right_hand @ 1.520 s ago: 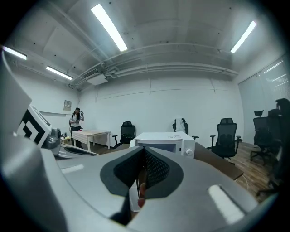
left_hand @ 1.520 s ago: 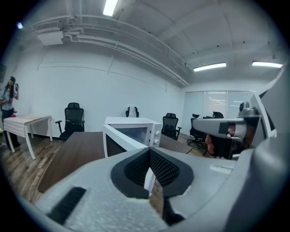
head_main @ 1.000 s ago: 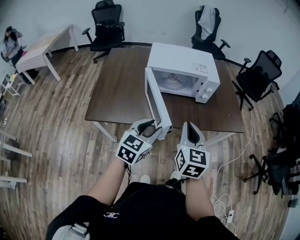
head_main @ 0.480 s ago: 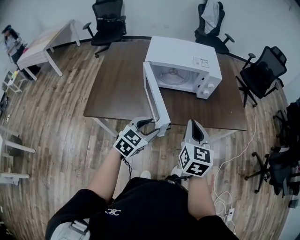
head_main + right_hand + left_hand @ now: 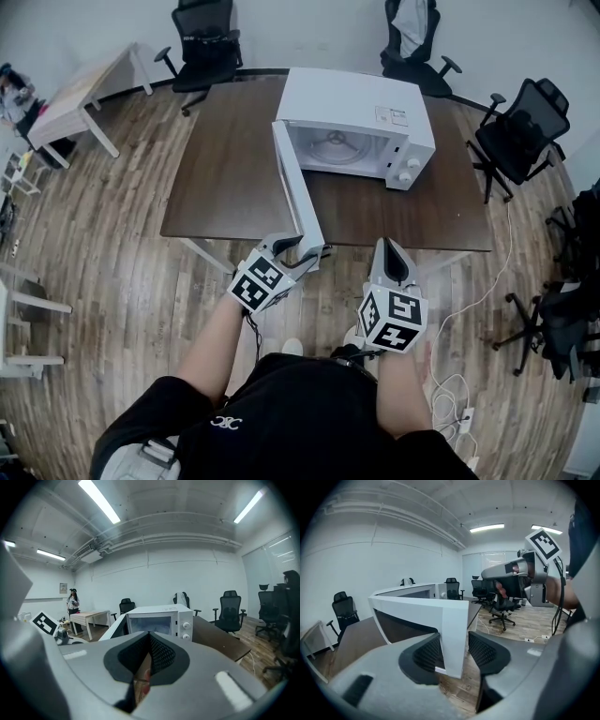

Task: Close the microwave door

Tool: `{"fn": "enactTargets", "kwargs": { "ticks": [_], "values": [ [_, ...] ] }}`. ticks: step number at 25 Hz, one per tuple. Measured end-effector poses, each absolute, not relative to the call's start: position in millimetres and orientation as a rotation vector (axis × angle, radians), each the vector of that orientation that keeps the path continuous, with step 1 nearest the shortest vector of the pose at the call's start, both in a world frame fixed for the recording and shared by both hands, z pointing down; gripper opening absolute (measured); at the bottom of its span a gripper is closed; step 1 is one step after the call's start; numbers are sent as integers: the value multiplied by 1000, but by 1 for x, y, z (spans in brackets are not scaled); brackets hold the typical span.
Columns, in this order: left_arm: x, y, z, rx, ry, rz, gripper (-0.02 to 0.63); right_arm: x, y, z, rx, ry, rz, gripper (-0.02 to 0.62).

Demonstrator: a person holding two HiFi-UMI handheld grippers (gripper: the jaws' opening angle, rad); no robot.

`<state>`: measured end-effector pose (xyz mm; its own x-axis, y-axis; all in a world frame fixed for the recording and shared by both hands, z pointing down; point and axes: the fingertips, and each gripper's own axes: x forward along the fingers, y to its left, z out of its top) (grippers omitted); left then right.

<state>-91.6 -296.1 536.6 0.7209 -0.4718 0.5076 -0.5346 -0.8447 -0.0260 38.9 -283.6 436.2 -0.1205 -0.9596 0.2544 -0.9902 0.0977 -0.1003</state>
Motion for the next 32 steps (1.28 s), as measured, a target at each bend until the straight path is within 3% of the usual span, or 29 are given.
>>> {"fn": "enactTargets", "kwargs": {
  "ticks": [13,32],
  "values": [
    [-50,-312,539,2767,-756,781,181,91,-285,449,2070,-2173,433,9],
    [37,-367,539,2638,-1012,748,189,172,-314,453,2068,-2157,433,9]
  ]
}}
